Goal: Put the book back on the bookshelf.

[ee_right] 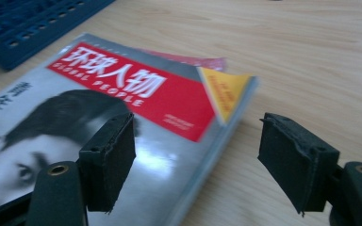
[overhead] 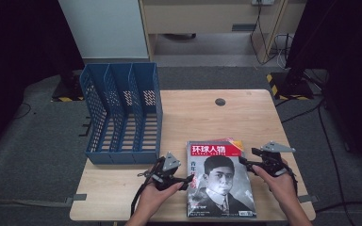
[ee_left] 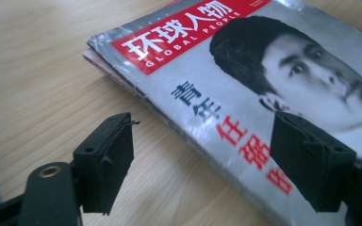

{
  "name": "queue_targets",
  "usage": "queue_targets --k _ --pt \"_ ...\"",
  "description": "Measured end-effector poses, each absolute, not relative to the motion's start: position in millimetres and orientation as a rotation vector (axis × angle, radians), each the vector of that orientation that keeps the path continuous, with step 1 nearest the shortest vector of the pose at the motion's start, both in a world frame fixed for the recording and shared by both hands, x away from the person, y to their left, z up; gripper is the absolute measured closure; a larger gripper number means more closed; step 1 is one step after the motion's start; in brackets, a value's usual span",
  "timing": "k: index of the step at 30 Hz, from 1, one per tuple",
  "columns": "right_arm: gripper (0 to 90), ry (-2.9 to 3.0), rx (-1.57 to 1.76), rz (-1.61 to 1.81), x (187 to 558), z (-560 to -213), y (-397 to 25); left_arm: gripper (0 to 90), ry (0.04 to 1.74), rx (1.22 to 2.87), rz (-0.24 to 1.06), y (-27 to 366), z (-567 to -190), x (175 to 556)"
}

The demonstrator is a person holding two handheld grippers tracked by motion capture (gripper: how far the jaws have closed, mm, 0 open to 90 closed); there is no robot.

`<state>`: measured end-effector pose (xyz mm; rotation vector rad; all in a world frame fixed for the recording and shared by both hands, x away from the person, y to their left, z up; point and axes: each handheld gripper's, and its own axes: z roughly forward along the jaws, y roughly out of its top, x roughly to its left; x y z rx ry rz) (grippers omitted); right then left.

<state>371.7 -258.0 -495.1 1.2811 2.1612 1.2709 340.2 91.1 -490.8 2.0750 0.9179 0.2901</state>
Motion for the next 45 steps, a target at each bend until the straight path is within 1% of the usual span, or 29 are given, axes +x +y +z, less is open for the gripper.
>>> queue_targets --k 3,4,5,6,7,8,9,12,14,17,21,22,25,32,37,40,45 --pt "24.6 2.184 1.272 1.277 371.3 -497.1 -251.4 19.0 0.957 2.056 0.302 86.1 -496.8 347.8" --pt "20.5 2.218 1.263 1.245 370.1 -500.1 -245.2 18.7 0.964 2.023 0.273 84.2 -504.6 349.0" --pt "20.5 2.218 1.263 1.245 370.1 -500.1 -245.2 18.7 0.964 2.023 0.273 84.2 -504.6 349.0" --pt "15.8 2.233 1.273 1.211 370.4 -503.6 -243.1 18.5 0.962 2.041 0.27 82.8 -507.9 347.9" --pt "15.8 2.233 1.273 1.211 370.4 -503.6 -243.1 18.5 0.943 2.052 0.266 81.3 -510.5 345.8" --pt "13.3 2.24 1.298 1.2 372.0 -507.0 -243.0 18.0 0.934 2.038 0.23 81.0 -513.2 342.1" --pt "12.8 2.236 1.317 1.192 373.0 -508.6 -243.7 18.1 0.947 2.028 0.219 81.2 -514.1 340.9" --pt "19.0 2.269 1.338 1.221 375.7 -511.9 -245.6 17.7 0.957 2.016 0.177 80.3 -516.6 340.7" --pt "19.4 2.288 1.348 1.237 376.1 -512.8 -244.1 16.9 0.962 2.006 0.156 79.6 -518.1 341.7" --pt "30.7 2.275 1.305 1.25 375.0 -509.6 -245.1 17.0 0.958 2.005 0.145 79.0 -518.8 342.2" --pt "28.9 2.298 1.269 1.225 373.7 -509.7 -242.5 17.9 0.962 2.002 0.128 79.9 -519.1 342.8" --pt "30.7 2.297 1.224 1.212 372.5 -507.1 -240.2 18.6 0.964 2.001 0.11 80.3 -519.1 342.3" --pt "31.1 2.296 1.183 1.223 371.2 -503.8 -236.9 18.5 0.968 2.007 0.086 80.5 -518.6 341.8" --pt "30.7 2.327 1.155 1.19 370.2 -506.9 -230.4 19.7 0.972 2.05 0.103 82.2 -510.7 338.3" --pt "31.8 2.346 1.143 1.196 370.0 -507.1 -228.0 24.8 1.001 2.026 0.12 87.4 -508.9 339.4" --pt "31.7 2.351 1.123 1.192 368.4 -507.1 -225.6 29.7 1.036 1.954 0.107 95.2 -506.0 341.7" --pt "30.6 2.35 1.13 1.195 368.8 -507.6 -225.0 33.6 1.039 1.952 0.117 96.1 -505.6 342.0"
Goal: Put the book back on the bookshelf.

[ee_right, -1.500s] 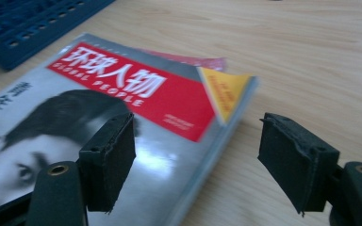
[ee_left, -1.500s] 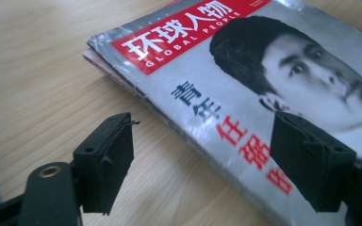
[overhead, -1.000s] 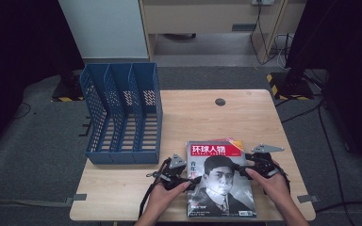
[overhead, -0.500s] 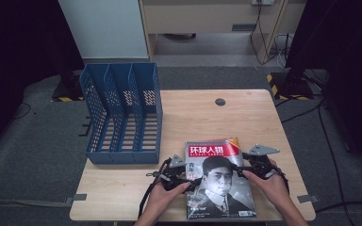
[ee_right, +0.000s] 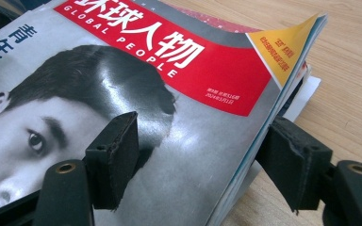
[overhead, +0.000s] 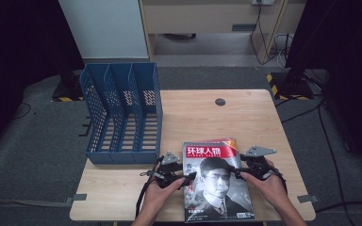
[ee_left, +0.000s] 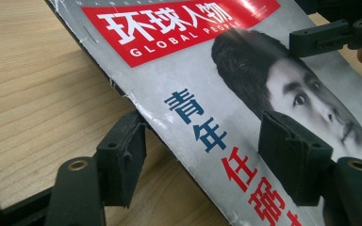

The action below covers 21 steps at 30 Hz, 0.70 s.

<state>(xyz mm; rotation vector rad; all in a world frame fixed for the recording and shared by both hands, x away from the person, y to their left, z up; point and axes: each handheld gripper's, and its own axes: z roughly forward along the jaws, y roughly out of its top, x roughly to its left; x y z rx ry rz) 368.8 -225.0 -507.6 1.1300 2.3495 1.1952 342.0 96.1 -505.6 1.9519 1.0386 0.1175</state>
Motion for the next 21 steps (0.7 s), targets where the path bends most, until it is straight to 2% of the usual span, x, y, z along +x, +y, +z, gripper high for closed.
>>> queue_targets --k 13,21 --pt "29.7 2.361 1.114 1.169 368.4 -506.2 -223.1 42.6 0.986 1.872 0.064 100.8 -491.0 347.3" --pt "28.5 2.358 1.102 1.152 367.4 -505.3 -220.2 43.9 0.936 1.906 0.03 93.2 -487.2 354.8"
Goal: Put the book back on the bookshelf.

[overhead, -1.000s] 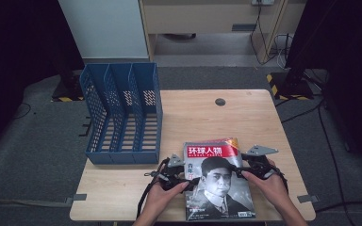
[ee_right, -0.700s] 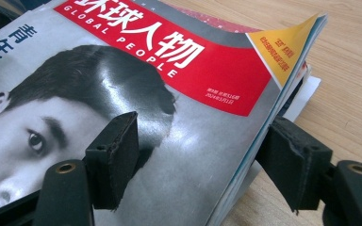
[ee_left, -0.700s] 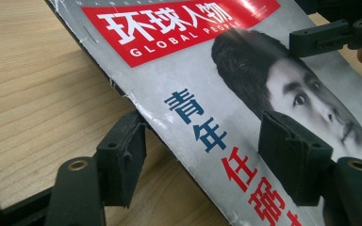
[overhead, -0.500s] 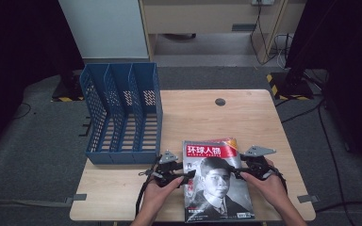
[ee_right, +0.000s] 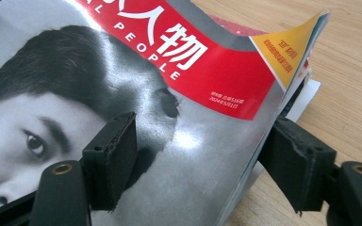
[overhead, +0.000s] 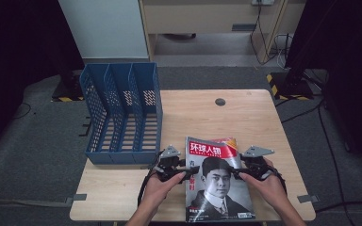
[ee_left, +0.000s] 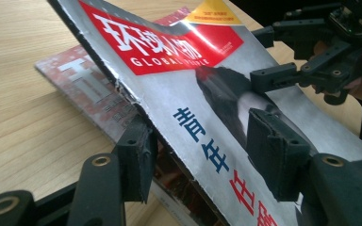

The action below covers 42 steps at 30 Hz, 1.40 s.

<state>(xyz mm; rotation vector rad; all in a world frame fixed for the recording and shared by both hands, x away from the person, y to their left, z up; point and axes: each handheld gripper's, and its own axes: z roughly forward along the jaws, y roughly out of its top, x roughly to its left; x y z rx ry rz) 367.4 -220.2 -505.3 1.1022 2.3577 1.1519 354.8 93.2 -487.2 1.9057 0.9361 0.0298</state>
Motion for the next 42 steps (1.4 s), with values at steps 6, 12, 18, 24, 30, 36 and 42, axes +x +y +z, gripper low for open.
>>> queue_targets --k 6,12,18,24,30,36,42 --pt "28.2 2.357 1.102 1.153 368.5 -505.5 -219.1 47.1 0.934 1.891 -0.074 92.2 -482.6 368.4" --pt "27.1 2.356 1.092 1.157 369.4 -506.6 -218.4 48.4 0.916 1.925 -0.099 78.2 -475.5 387.0" --pt "26.5 2.355 1.083 1.146 367.9 -506.1 -216.3 47.1 0.939 1.949 -0.126 67.8 -470.1 397.3" --pt "26.0 2.36 1.072 1.149 368.8 -506.3 -215.7 46.0 0.946 1.971 -0.158 59.7 -460.2 414.5" --pt "25.7 2.365 1.065 1.136 368.5 -505.2 -213.7 48.0 0.941 1.971 -0.193 57.6 -456.4 423.2" --pt "25.2 2.353 1.054 1.145 368.7 -506.8 -211.2 49.2 0.977 1.969 -0.225 55.0 -456.8 429.2" --pt "24.6 2.343 1.053 1.145 367.7 -507.3 -210.5 45.8 0.994 1.977 -0.22 44.7 -461.3 432.9"
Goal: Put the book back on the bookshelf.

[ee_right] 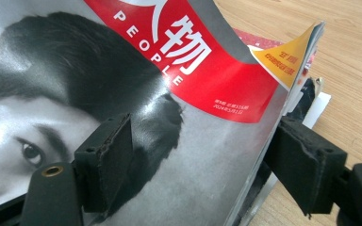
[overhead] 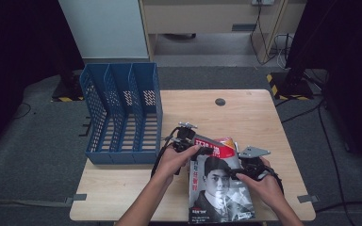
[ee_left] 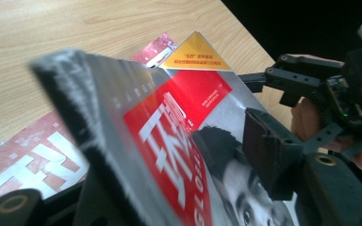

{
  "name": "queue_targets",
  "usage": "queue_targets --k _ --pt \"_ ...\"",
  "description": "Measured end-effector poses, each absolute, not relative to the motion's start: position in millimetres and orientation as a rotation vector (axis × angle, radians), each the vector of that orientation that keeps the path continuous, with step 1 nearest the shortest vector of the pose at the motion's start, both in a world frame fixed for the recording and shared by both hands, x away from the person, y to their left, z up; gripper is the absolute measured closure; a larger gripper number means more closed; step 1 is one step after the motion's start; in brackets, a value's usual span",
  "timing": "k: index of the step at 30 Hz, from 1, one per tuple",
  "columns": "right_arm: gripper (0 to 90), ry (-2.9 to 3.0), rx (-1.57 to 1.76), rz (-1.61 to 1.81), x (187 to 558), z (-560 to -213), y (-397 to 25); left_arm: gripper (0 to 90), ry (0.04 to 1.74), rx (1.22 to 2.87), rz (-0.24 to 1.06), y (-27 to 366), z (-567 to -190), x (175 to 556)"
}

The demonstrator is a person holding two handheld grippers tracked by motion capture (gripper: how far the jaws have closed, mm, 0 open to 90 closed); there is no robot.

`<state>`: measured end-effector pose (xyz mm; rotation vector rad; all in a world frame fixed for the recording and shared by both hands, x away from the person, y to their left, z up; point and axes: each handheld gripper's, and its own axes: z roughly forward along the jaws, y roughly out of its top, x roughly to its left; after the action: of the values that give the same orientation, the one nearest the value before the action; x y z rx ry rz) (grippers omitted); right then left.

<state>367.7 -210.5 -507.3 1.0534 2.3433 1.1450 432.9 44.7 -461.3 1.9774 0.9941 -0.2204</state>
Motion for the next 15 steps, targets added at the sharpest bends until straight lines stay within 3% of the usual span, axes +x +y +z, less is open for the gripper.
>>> queue_targets --k 9,15 --pt "24.4 2.353 1.062 1.145 368.5 -507.3 -210.8 43.7 0.968 1.989 -0.236 33.9 -462.6 436.3" --pt "24.5 2.335 1.063 1.164 367.8 -509.1 -212.0 37.3 0.999 1.988 -0.253 33.3 -464.3 437.9"
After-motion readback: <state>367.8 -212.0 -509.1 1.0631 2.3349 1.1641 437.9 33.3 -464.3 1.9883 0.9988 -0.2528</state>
